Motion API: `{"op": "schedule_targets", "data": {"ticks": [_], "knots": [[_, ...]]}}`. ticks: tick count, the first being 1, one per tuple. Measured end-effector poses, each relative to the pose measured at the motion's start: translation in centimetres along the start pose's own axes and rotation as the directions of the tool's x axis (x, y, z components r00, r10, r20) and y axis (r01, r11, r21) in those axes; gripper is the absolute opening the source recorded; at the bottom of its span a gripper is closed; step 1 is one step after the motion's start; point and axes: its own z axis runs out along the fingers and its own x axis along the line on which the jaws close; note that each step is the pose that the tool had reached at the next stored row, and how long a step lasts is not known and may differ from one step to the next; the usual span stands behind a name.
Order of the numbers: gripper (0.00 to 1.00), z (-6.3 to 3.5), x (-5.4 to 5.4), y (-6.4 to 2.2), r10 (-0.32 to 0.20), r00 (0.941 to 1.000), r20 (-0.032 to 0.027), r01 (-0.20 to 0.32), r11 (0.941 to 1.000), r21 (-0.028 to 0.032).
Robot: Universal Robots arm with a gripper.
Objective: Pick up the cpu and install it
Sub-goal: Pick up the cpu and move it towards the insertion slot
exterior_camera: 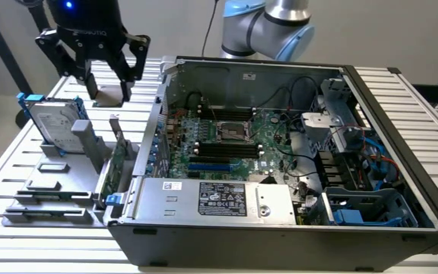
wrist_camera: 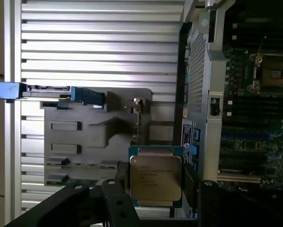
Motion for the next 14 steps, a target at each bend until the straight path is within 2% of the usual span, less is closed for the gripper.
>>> {"op": "schedule_targets", "data": {"ticks": [7,14], "knots": [[0.55,-0.08,-2.9,0.90,0.000,1.0000,0.0000,0.000,1.0000,0.0000],[0.55,-0.08,-5.5,2.24,0.000,1.0000,0.0000,0.000,1.0000,0.0000]]}}
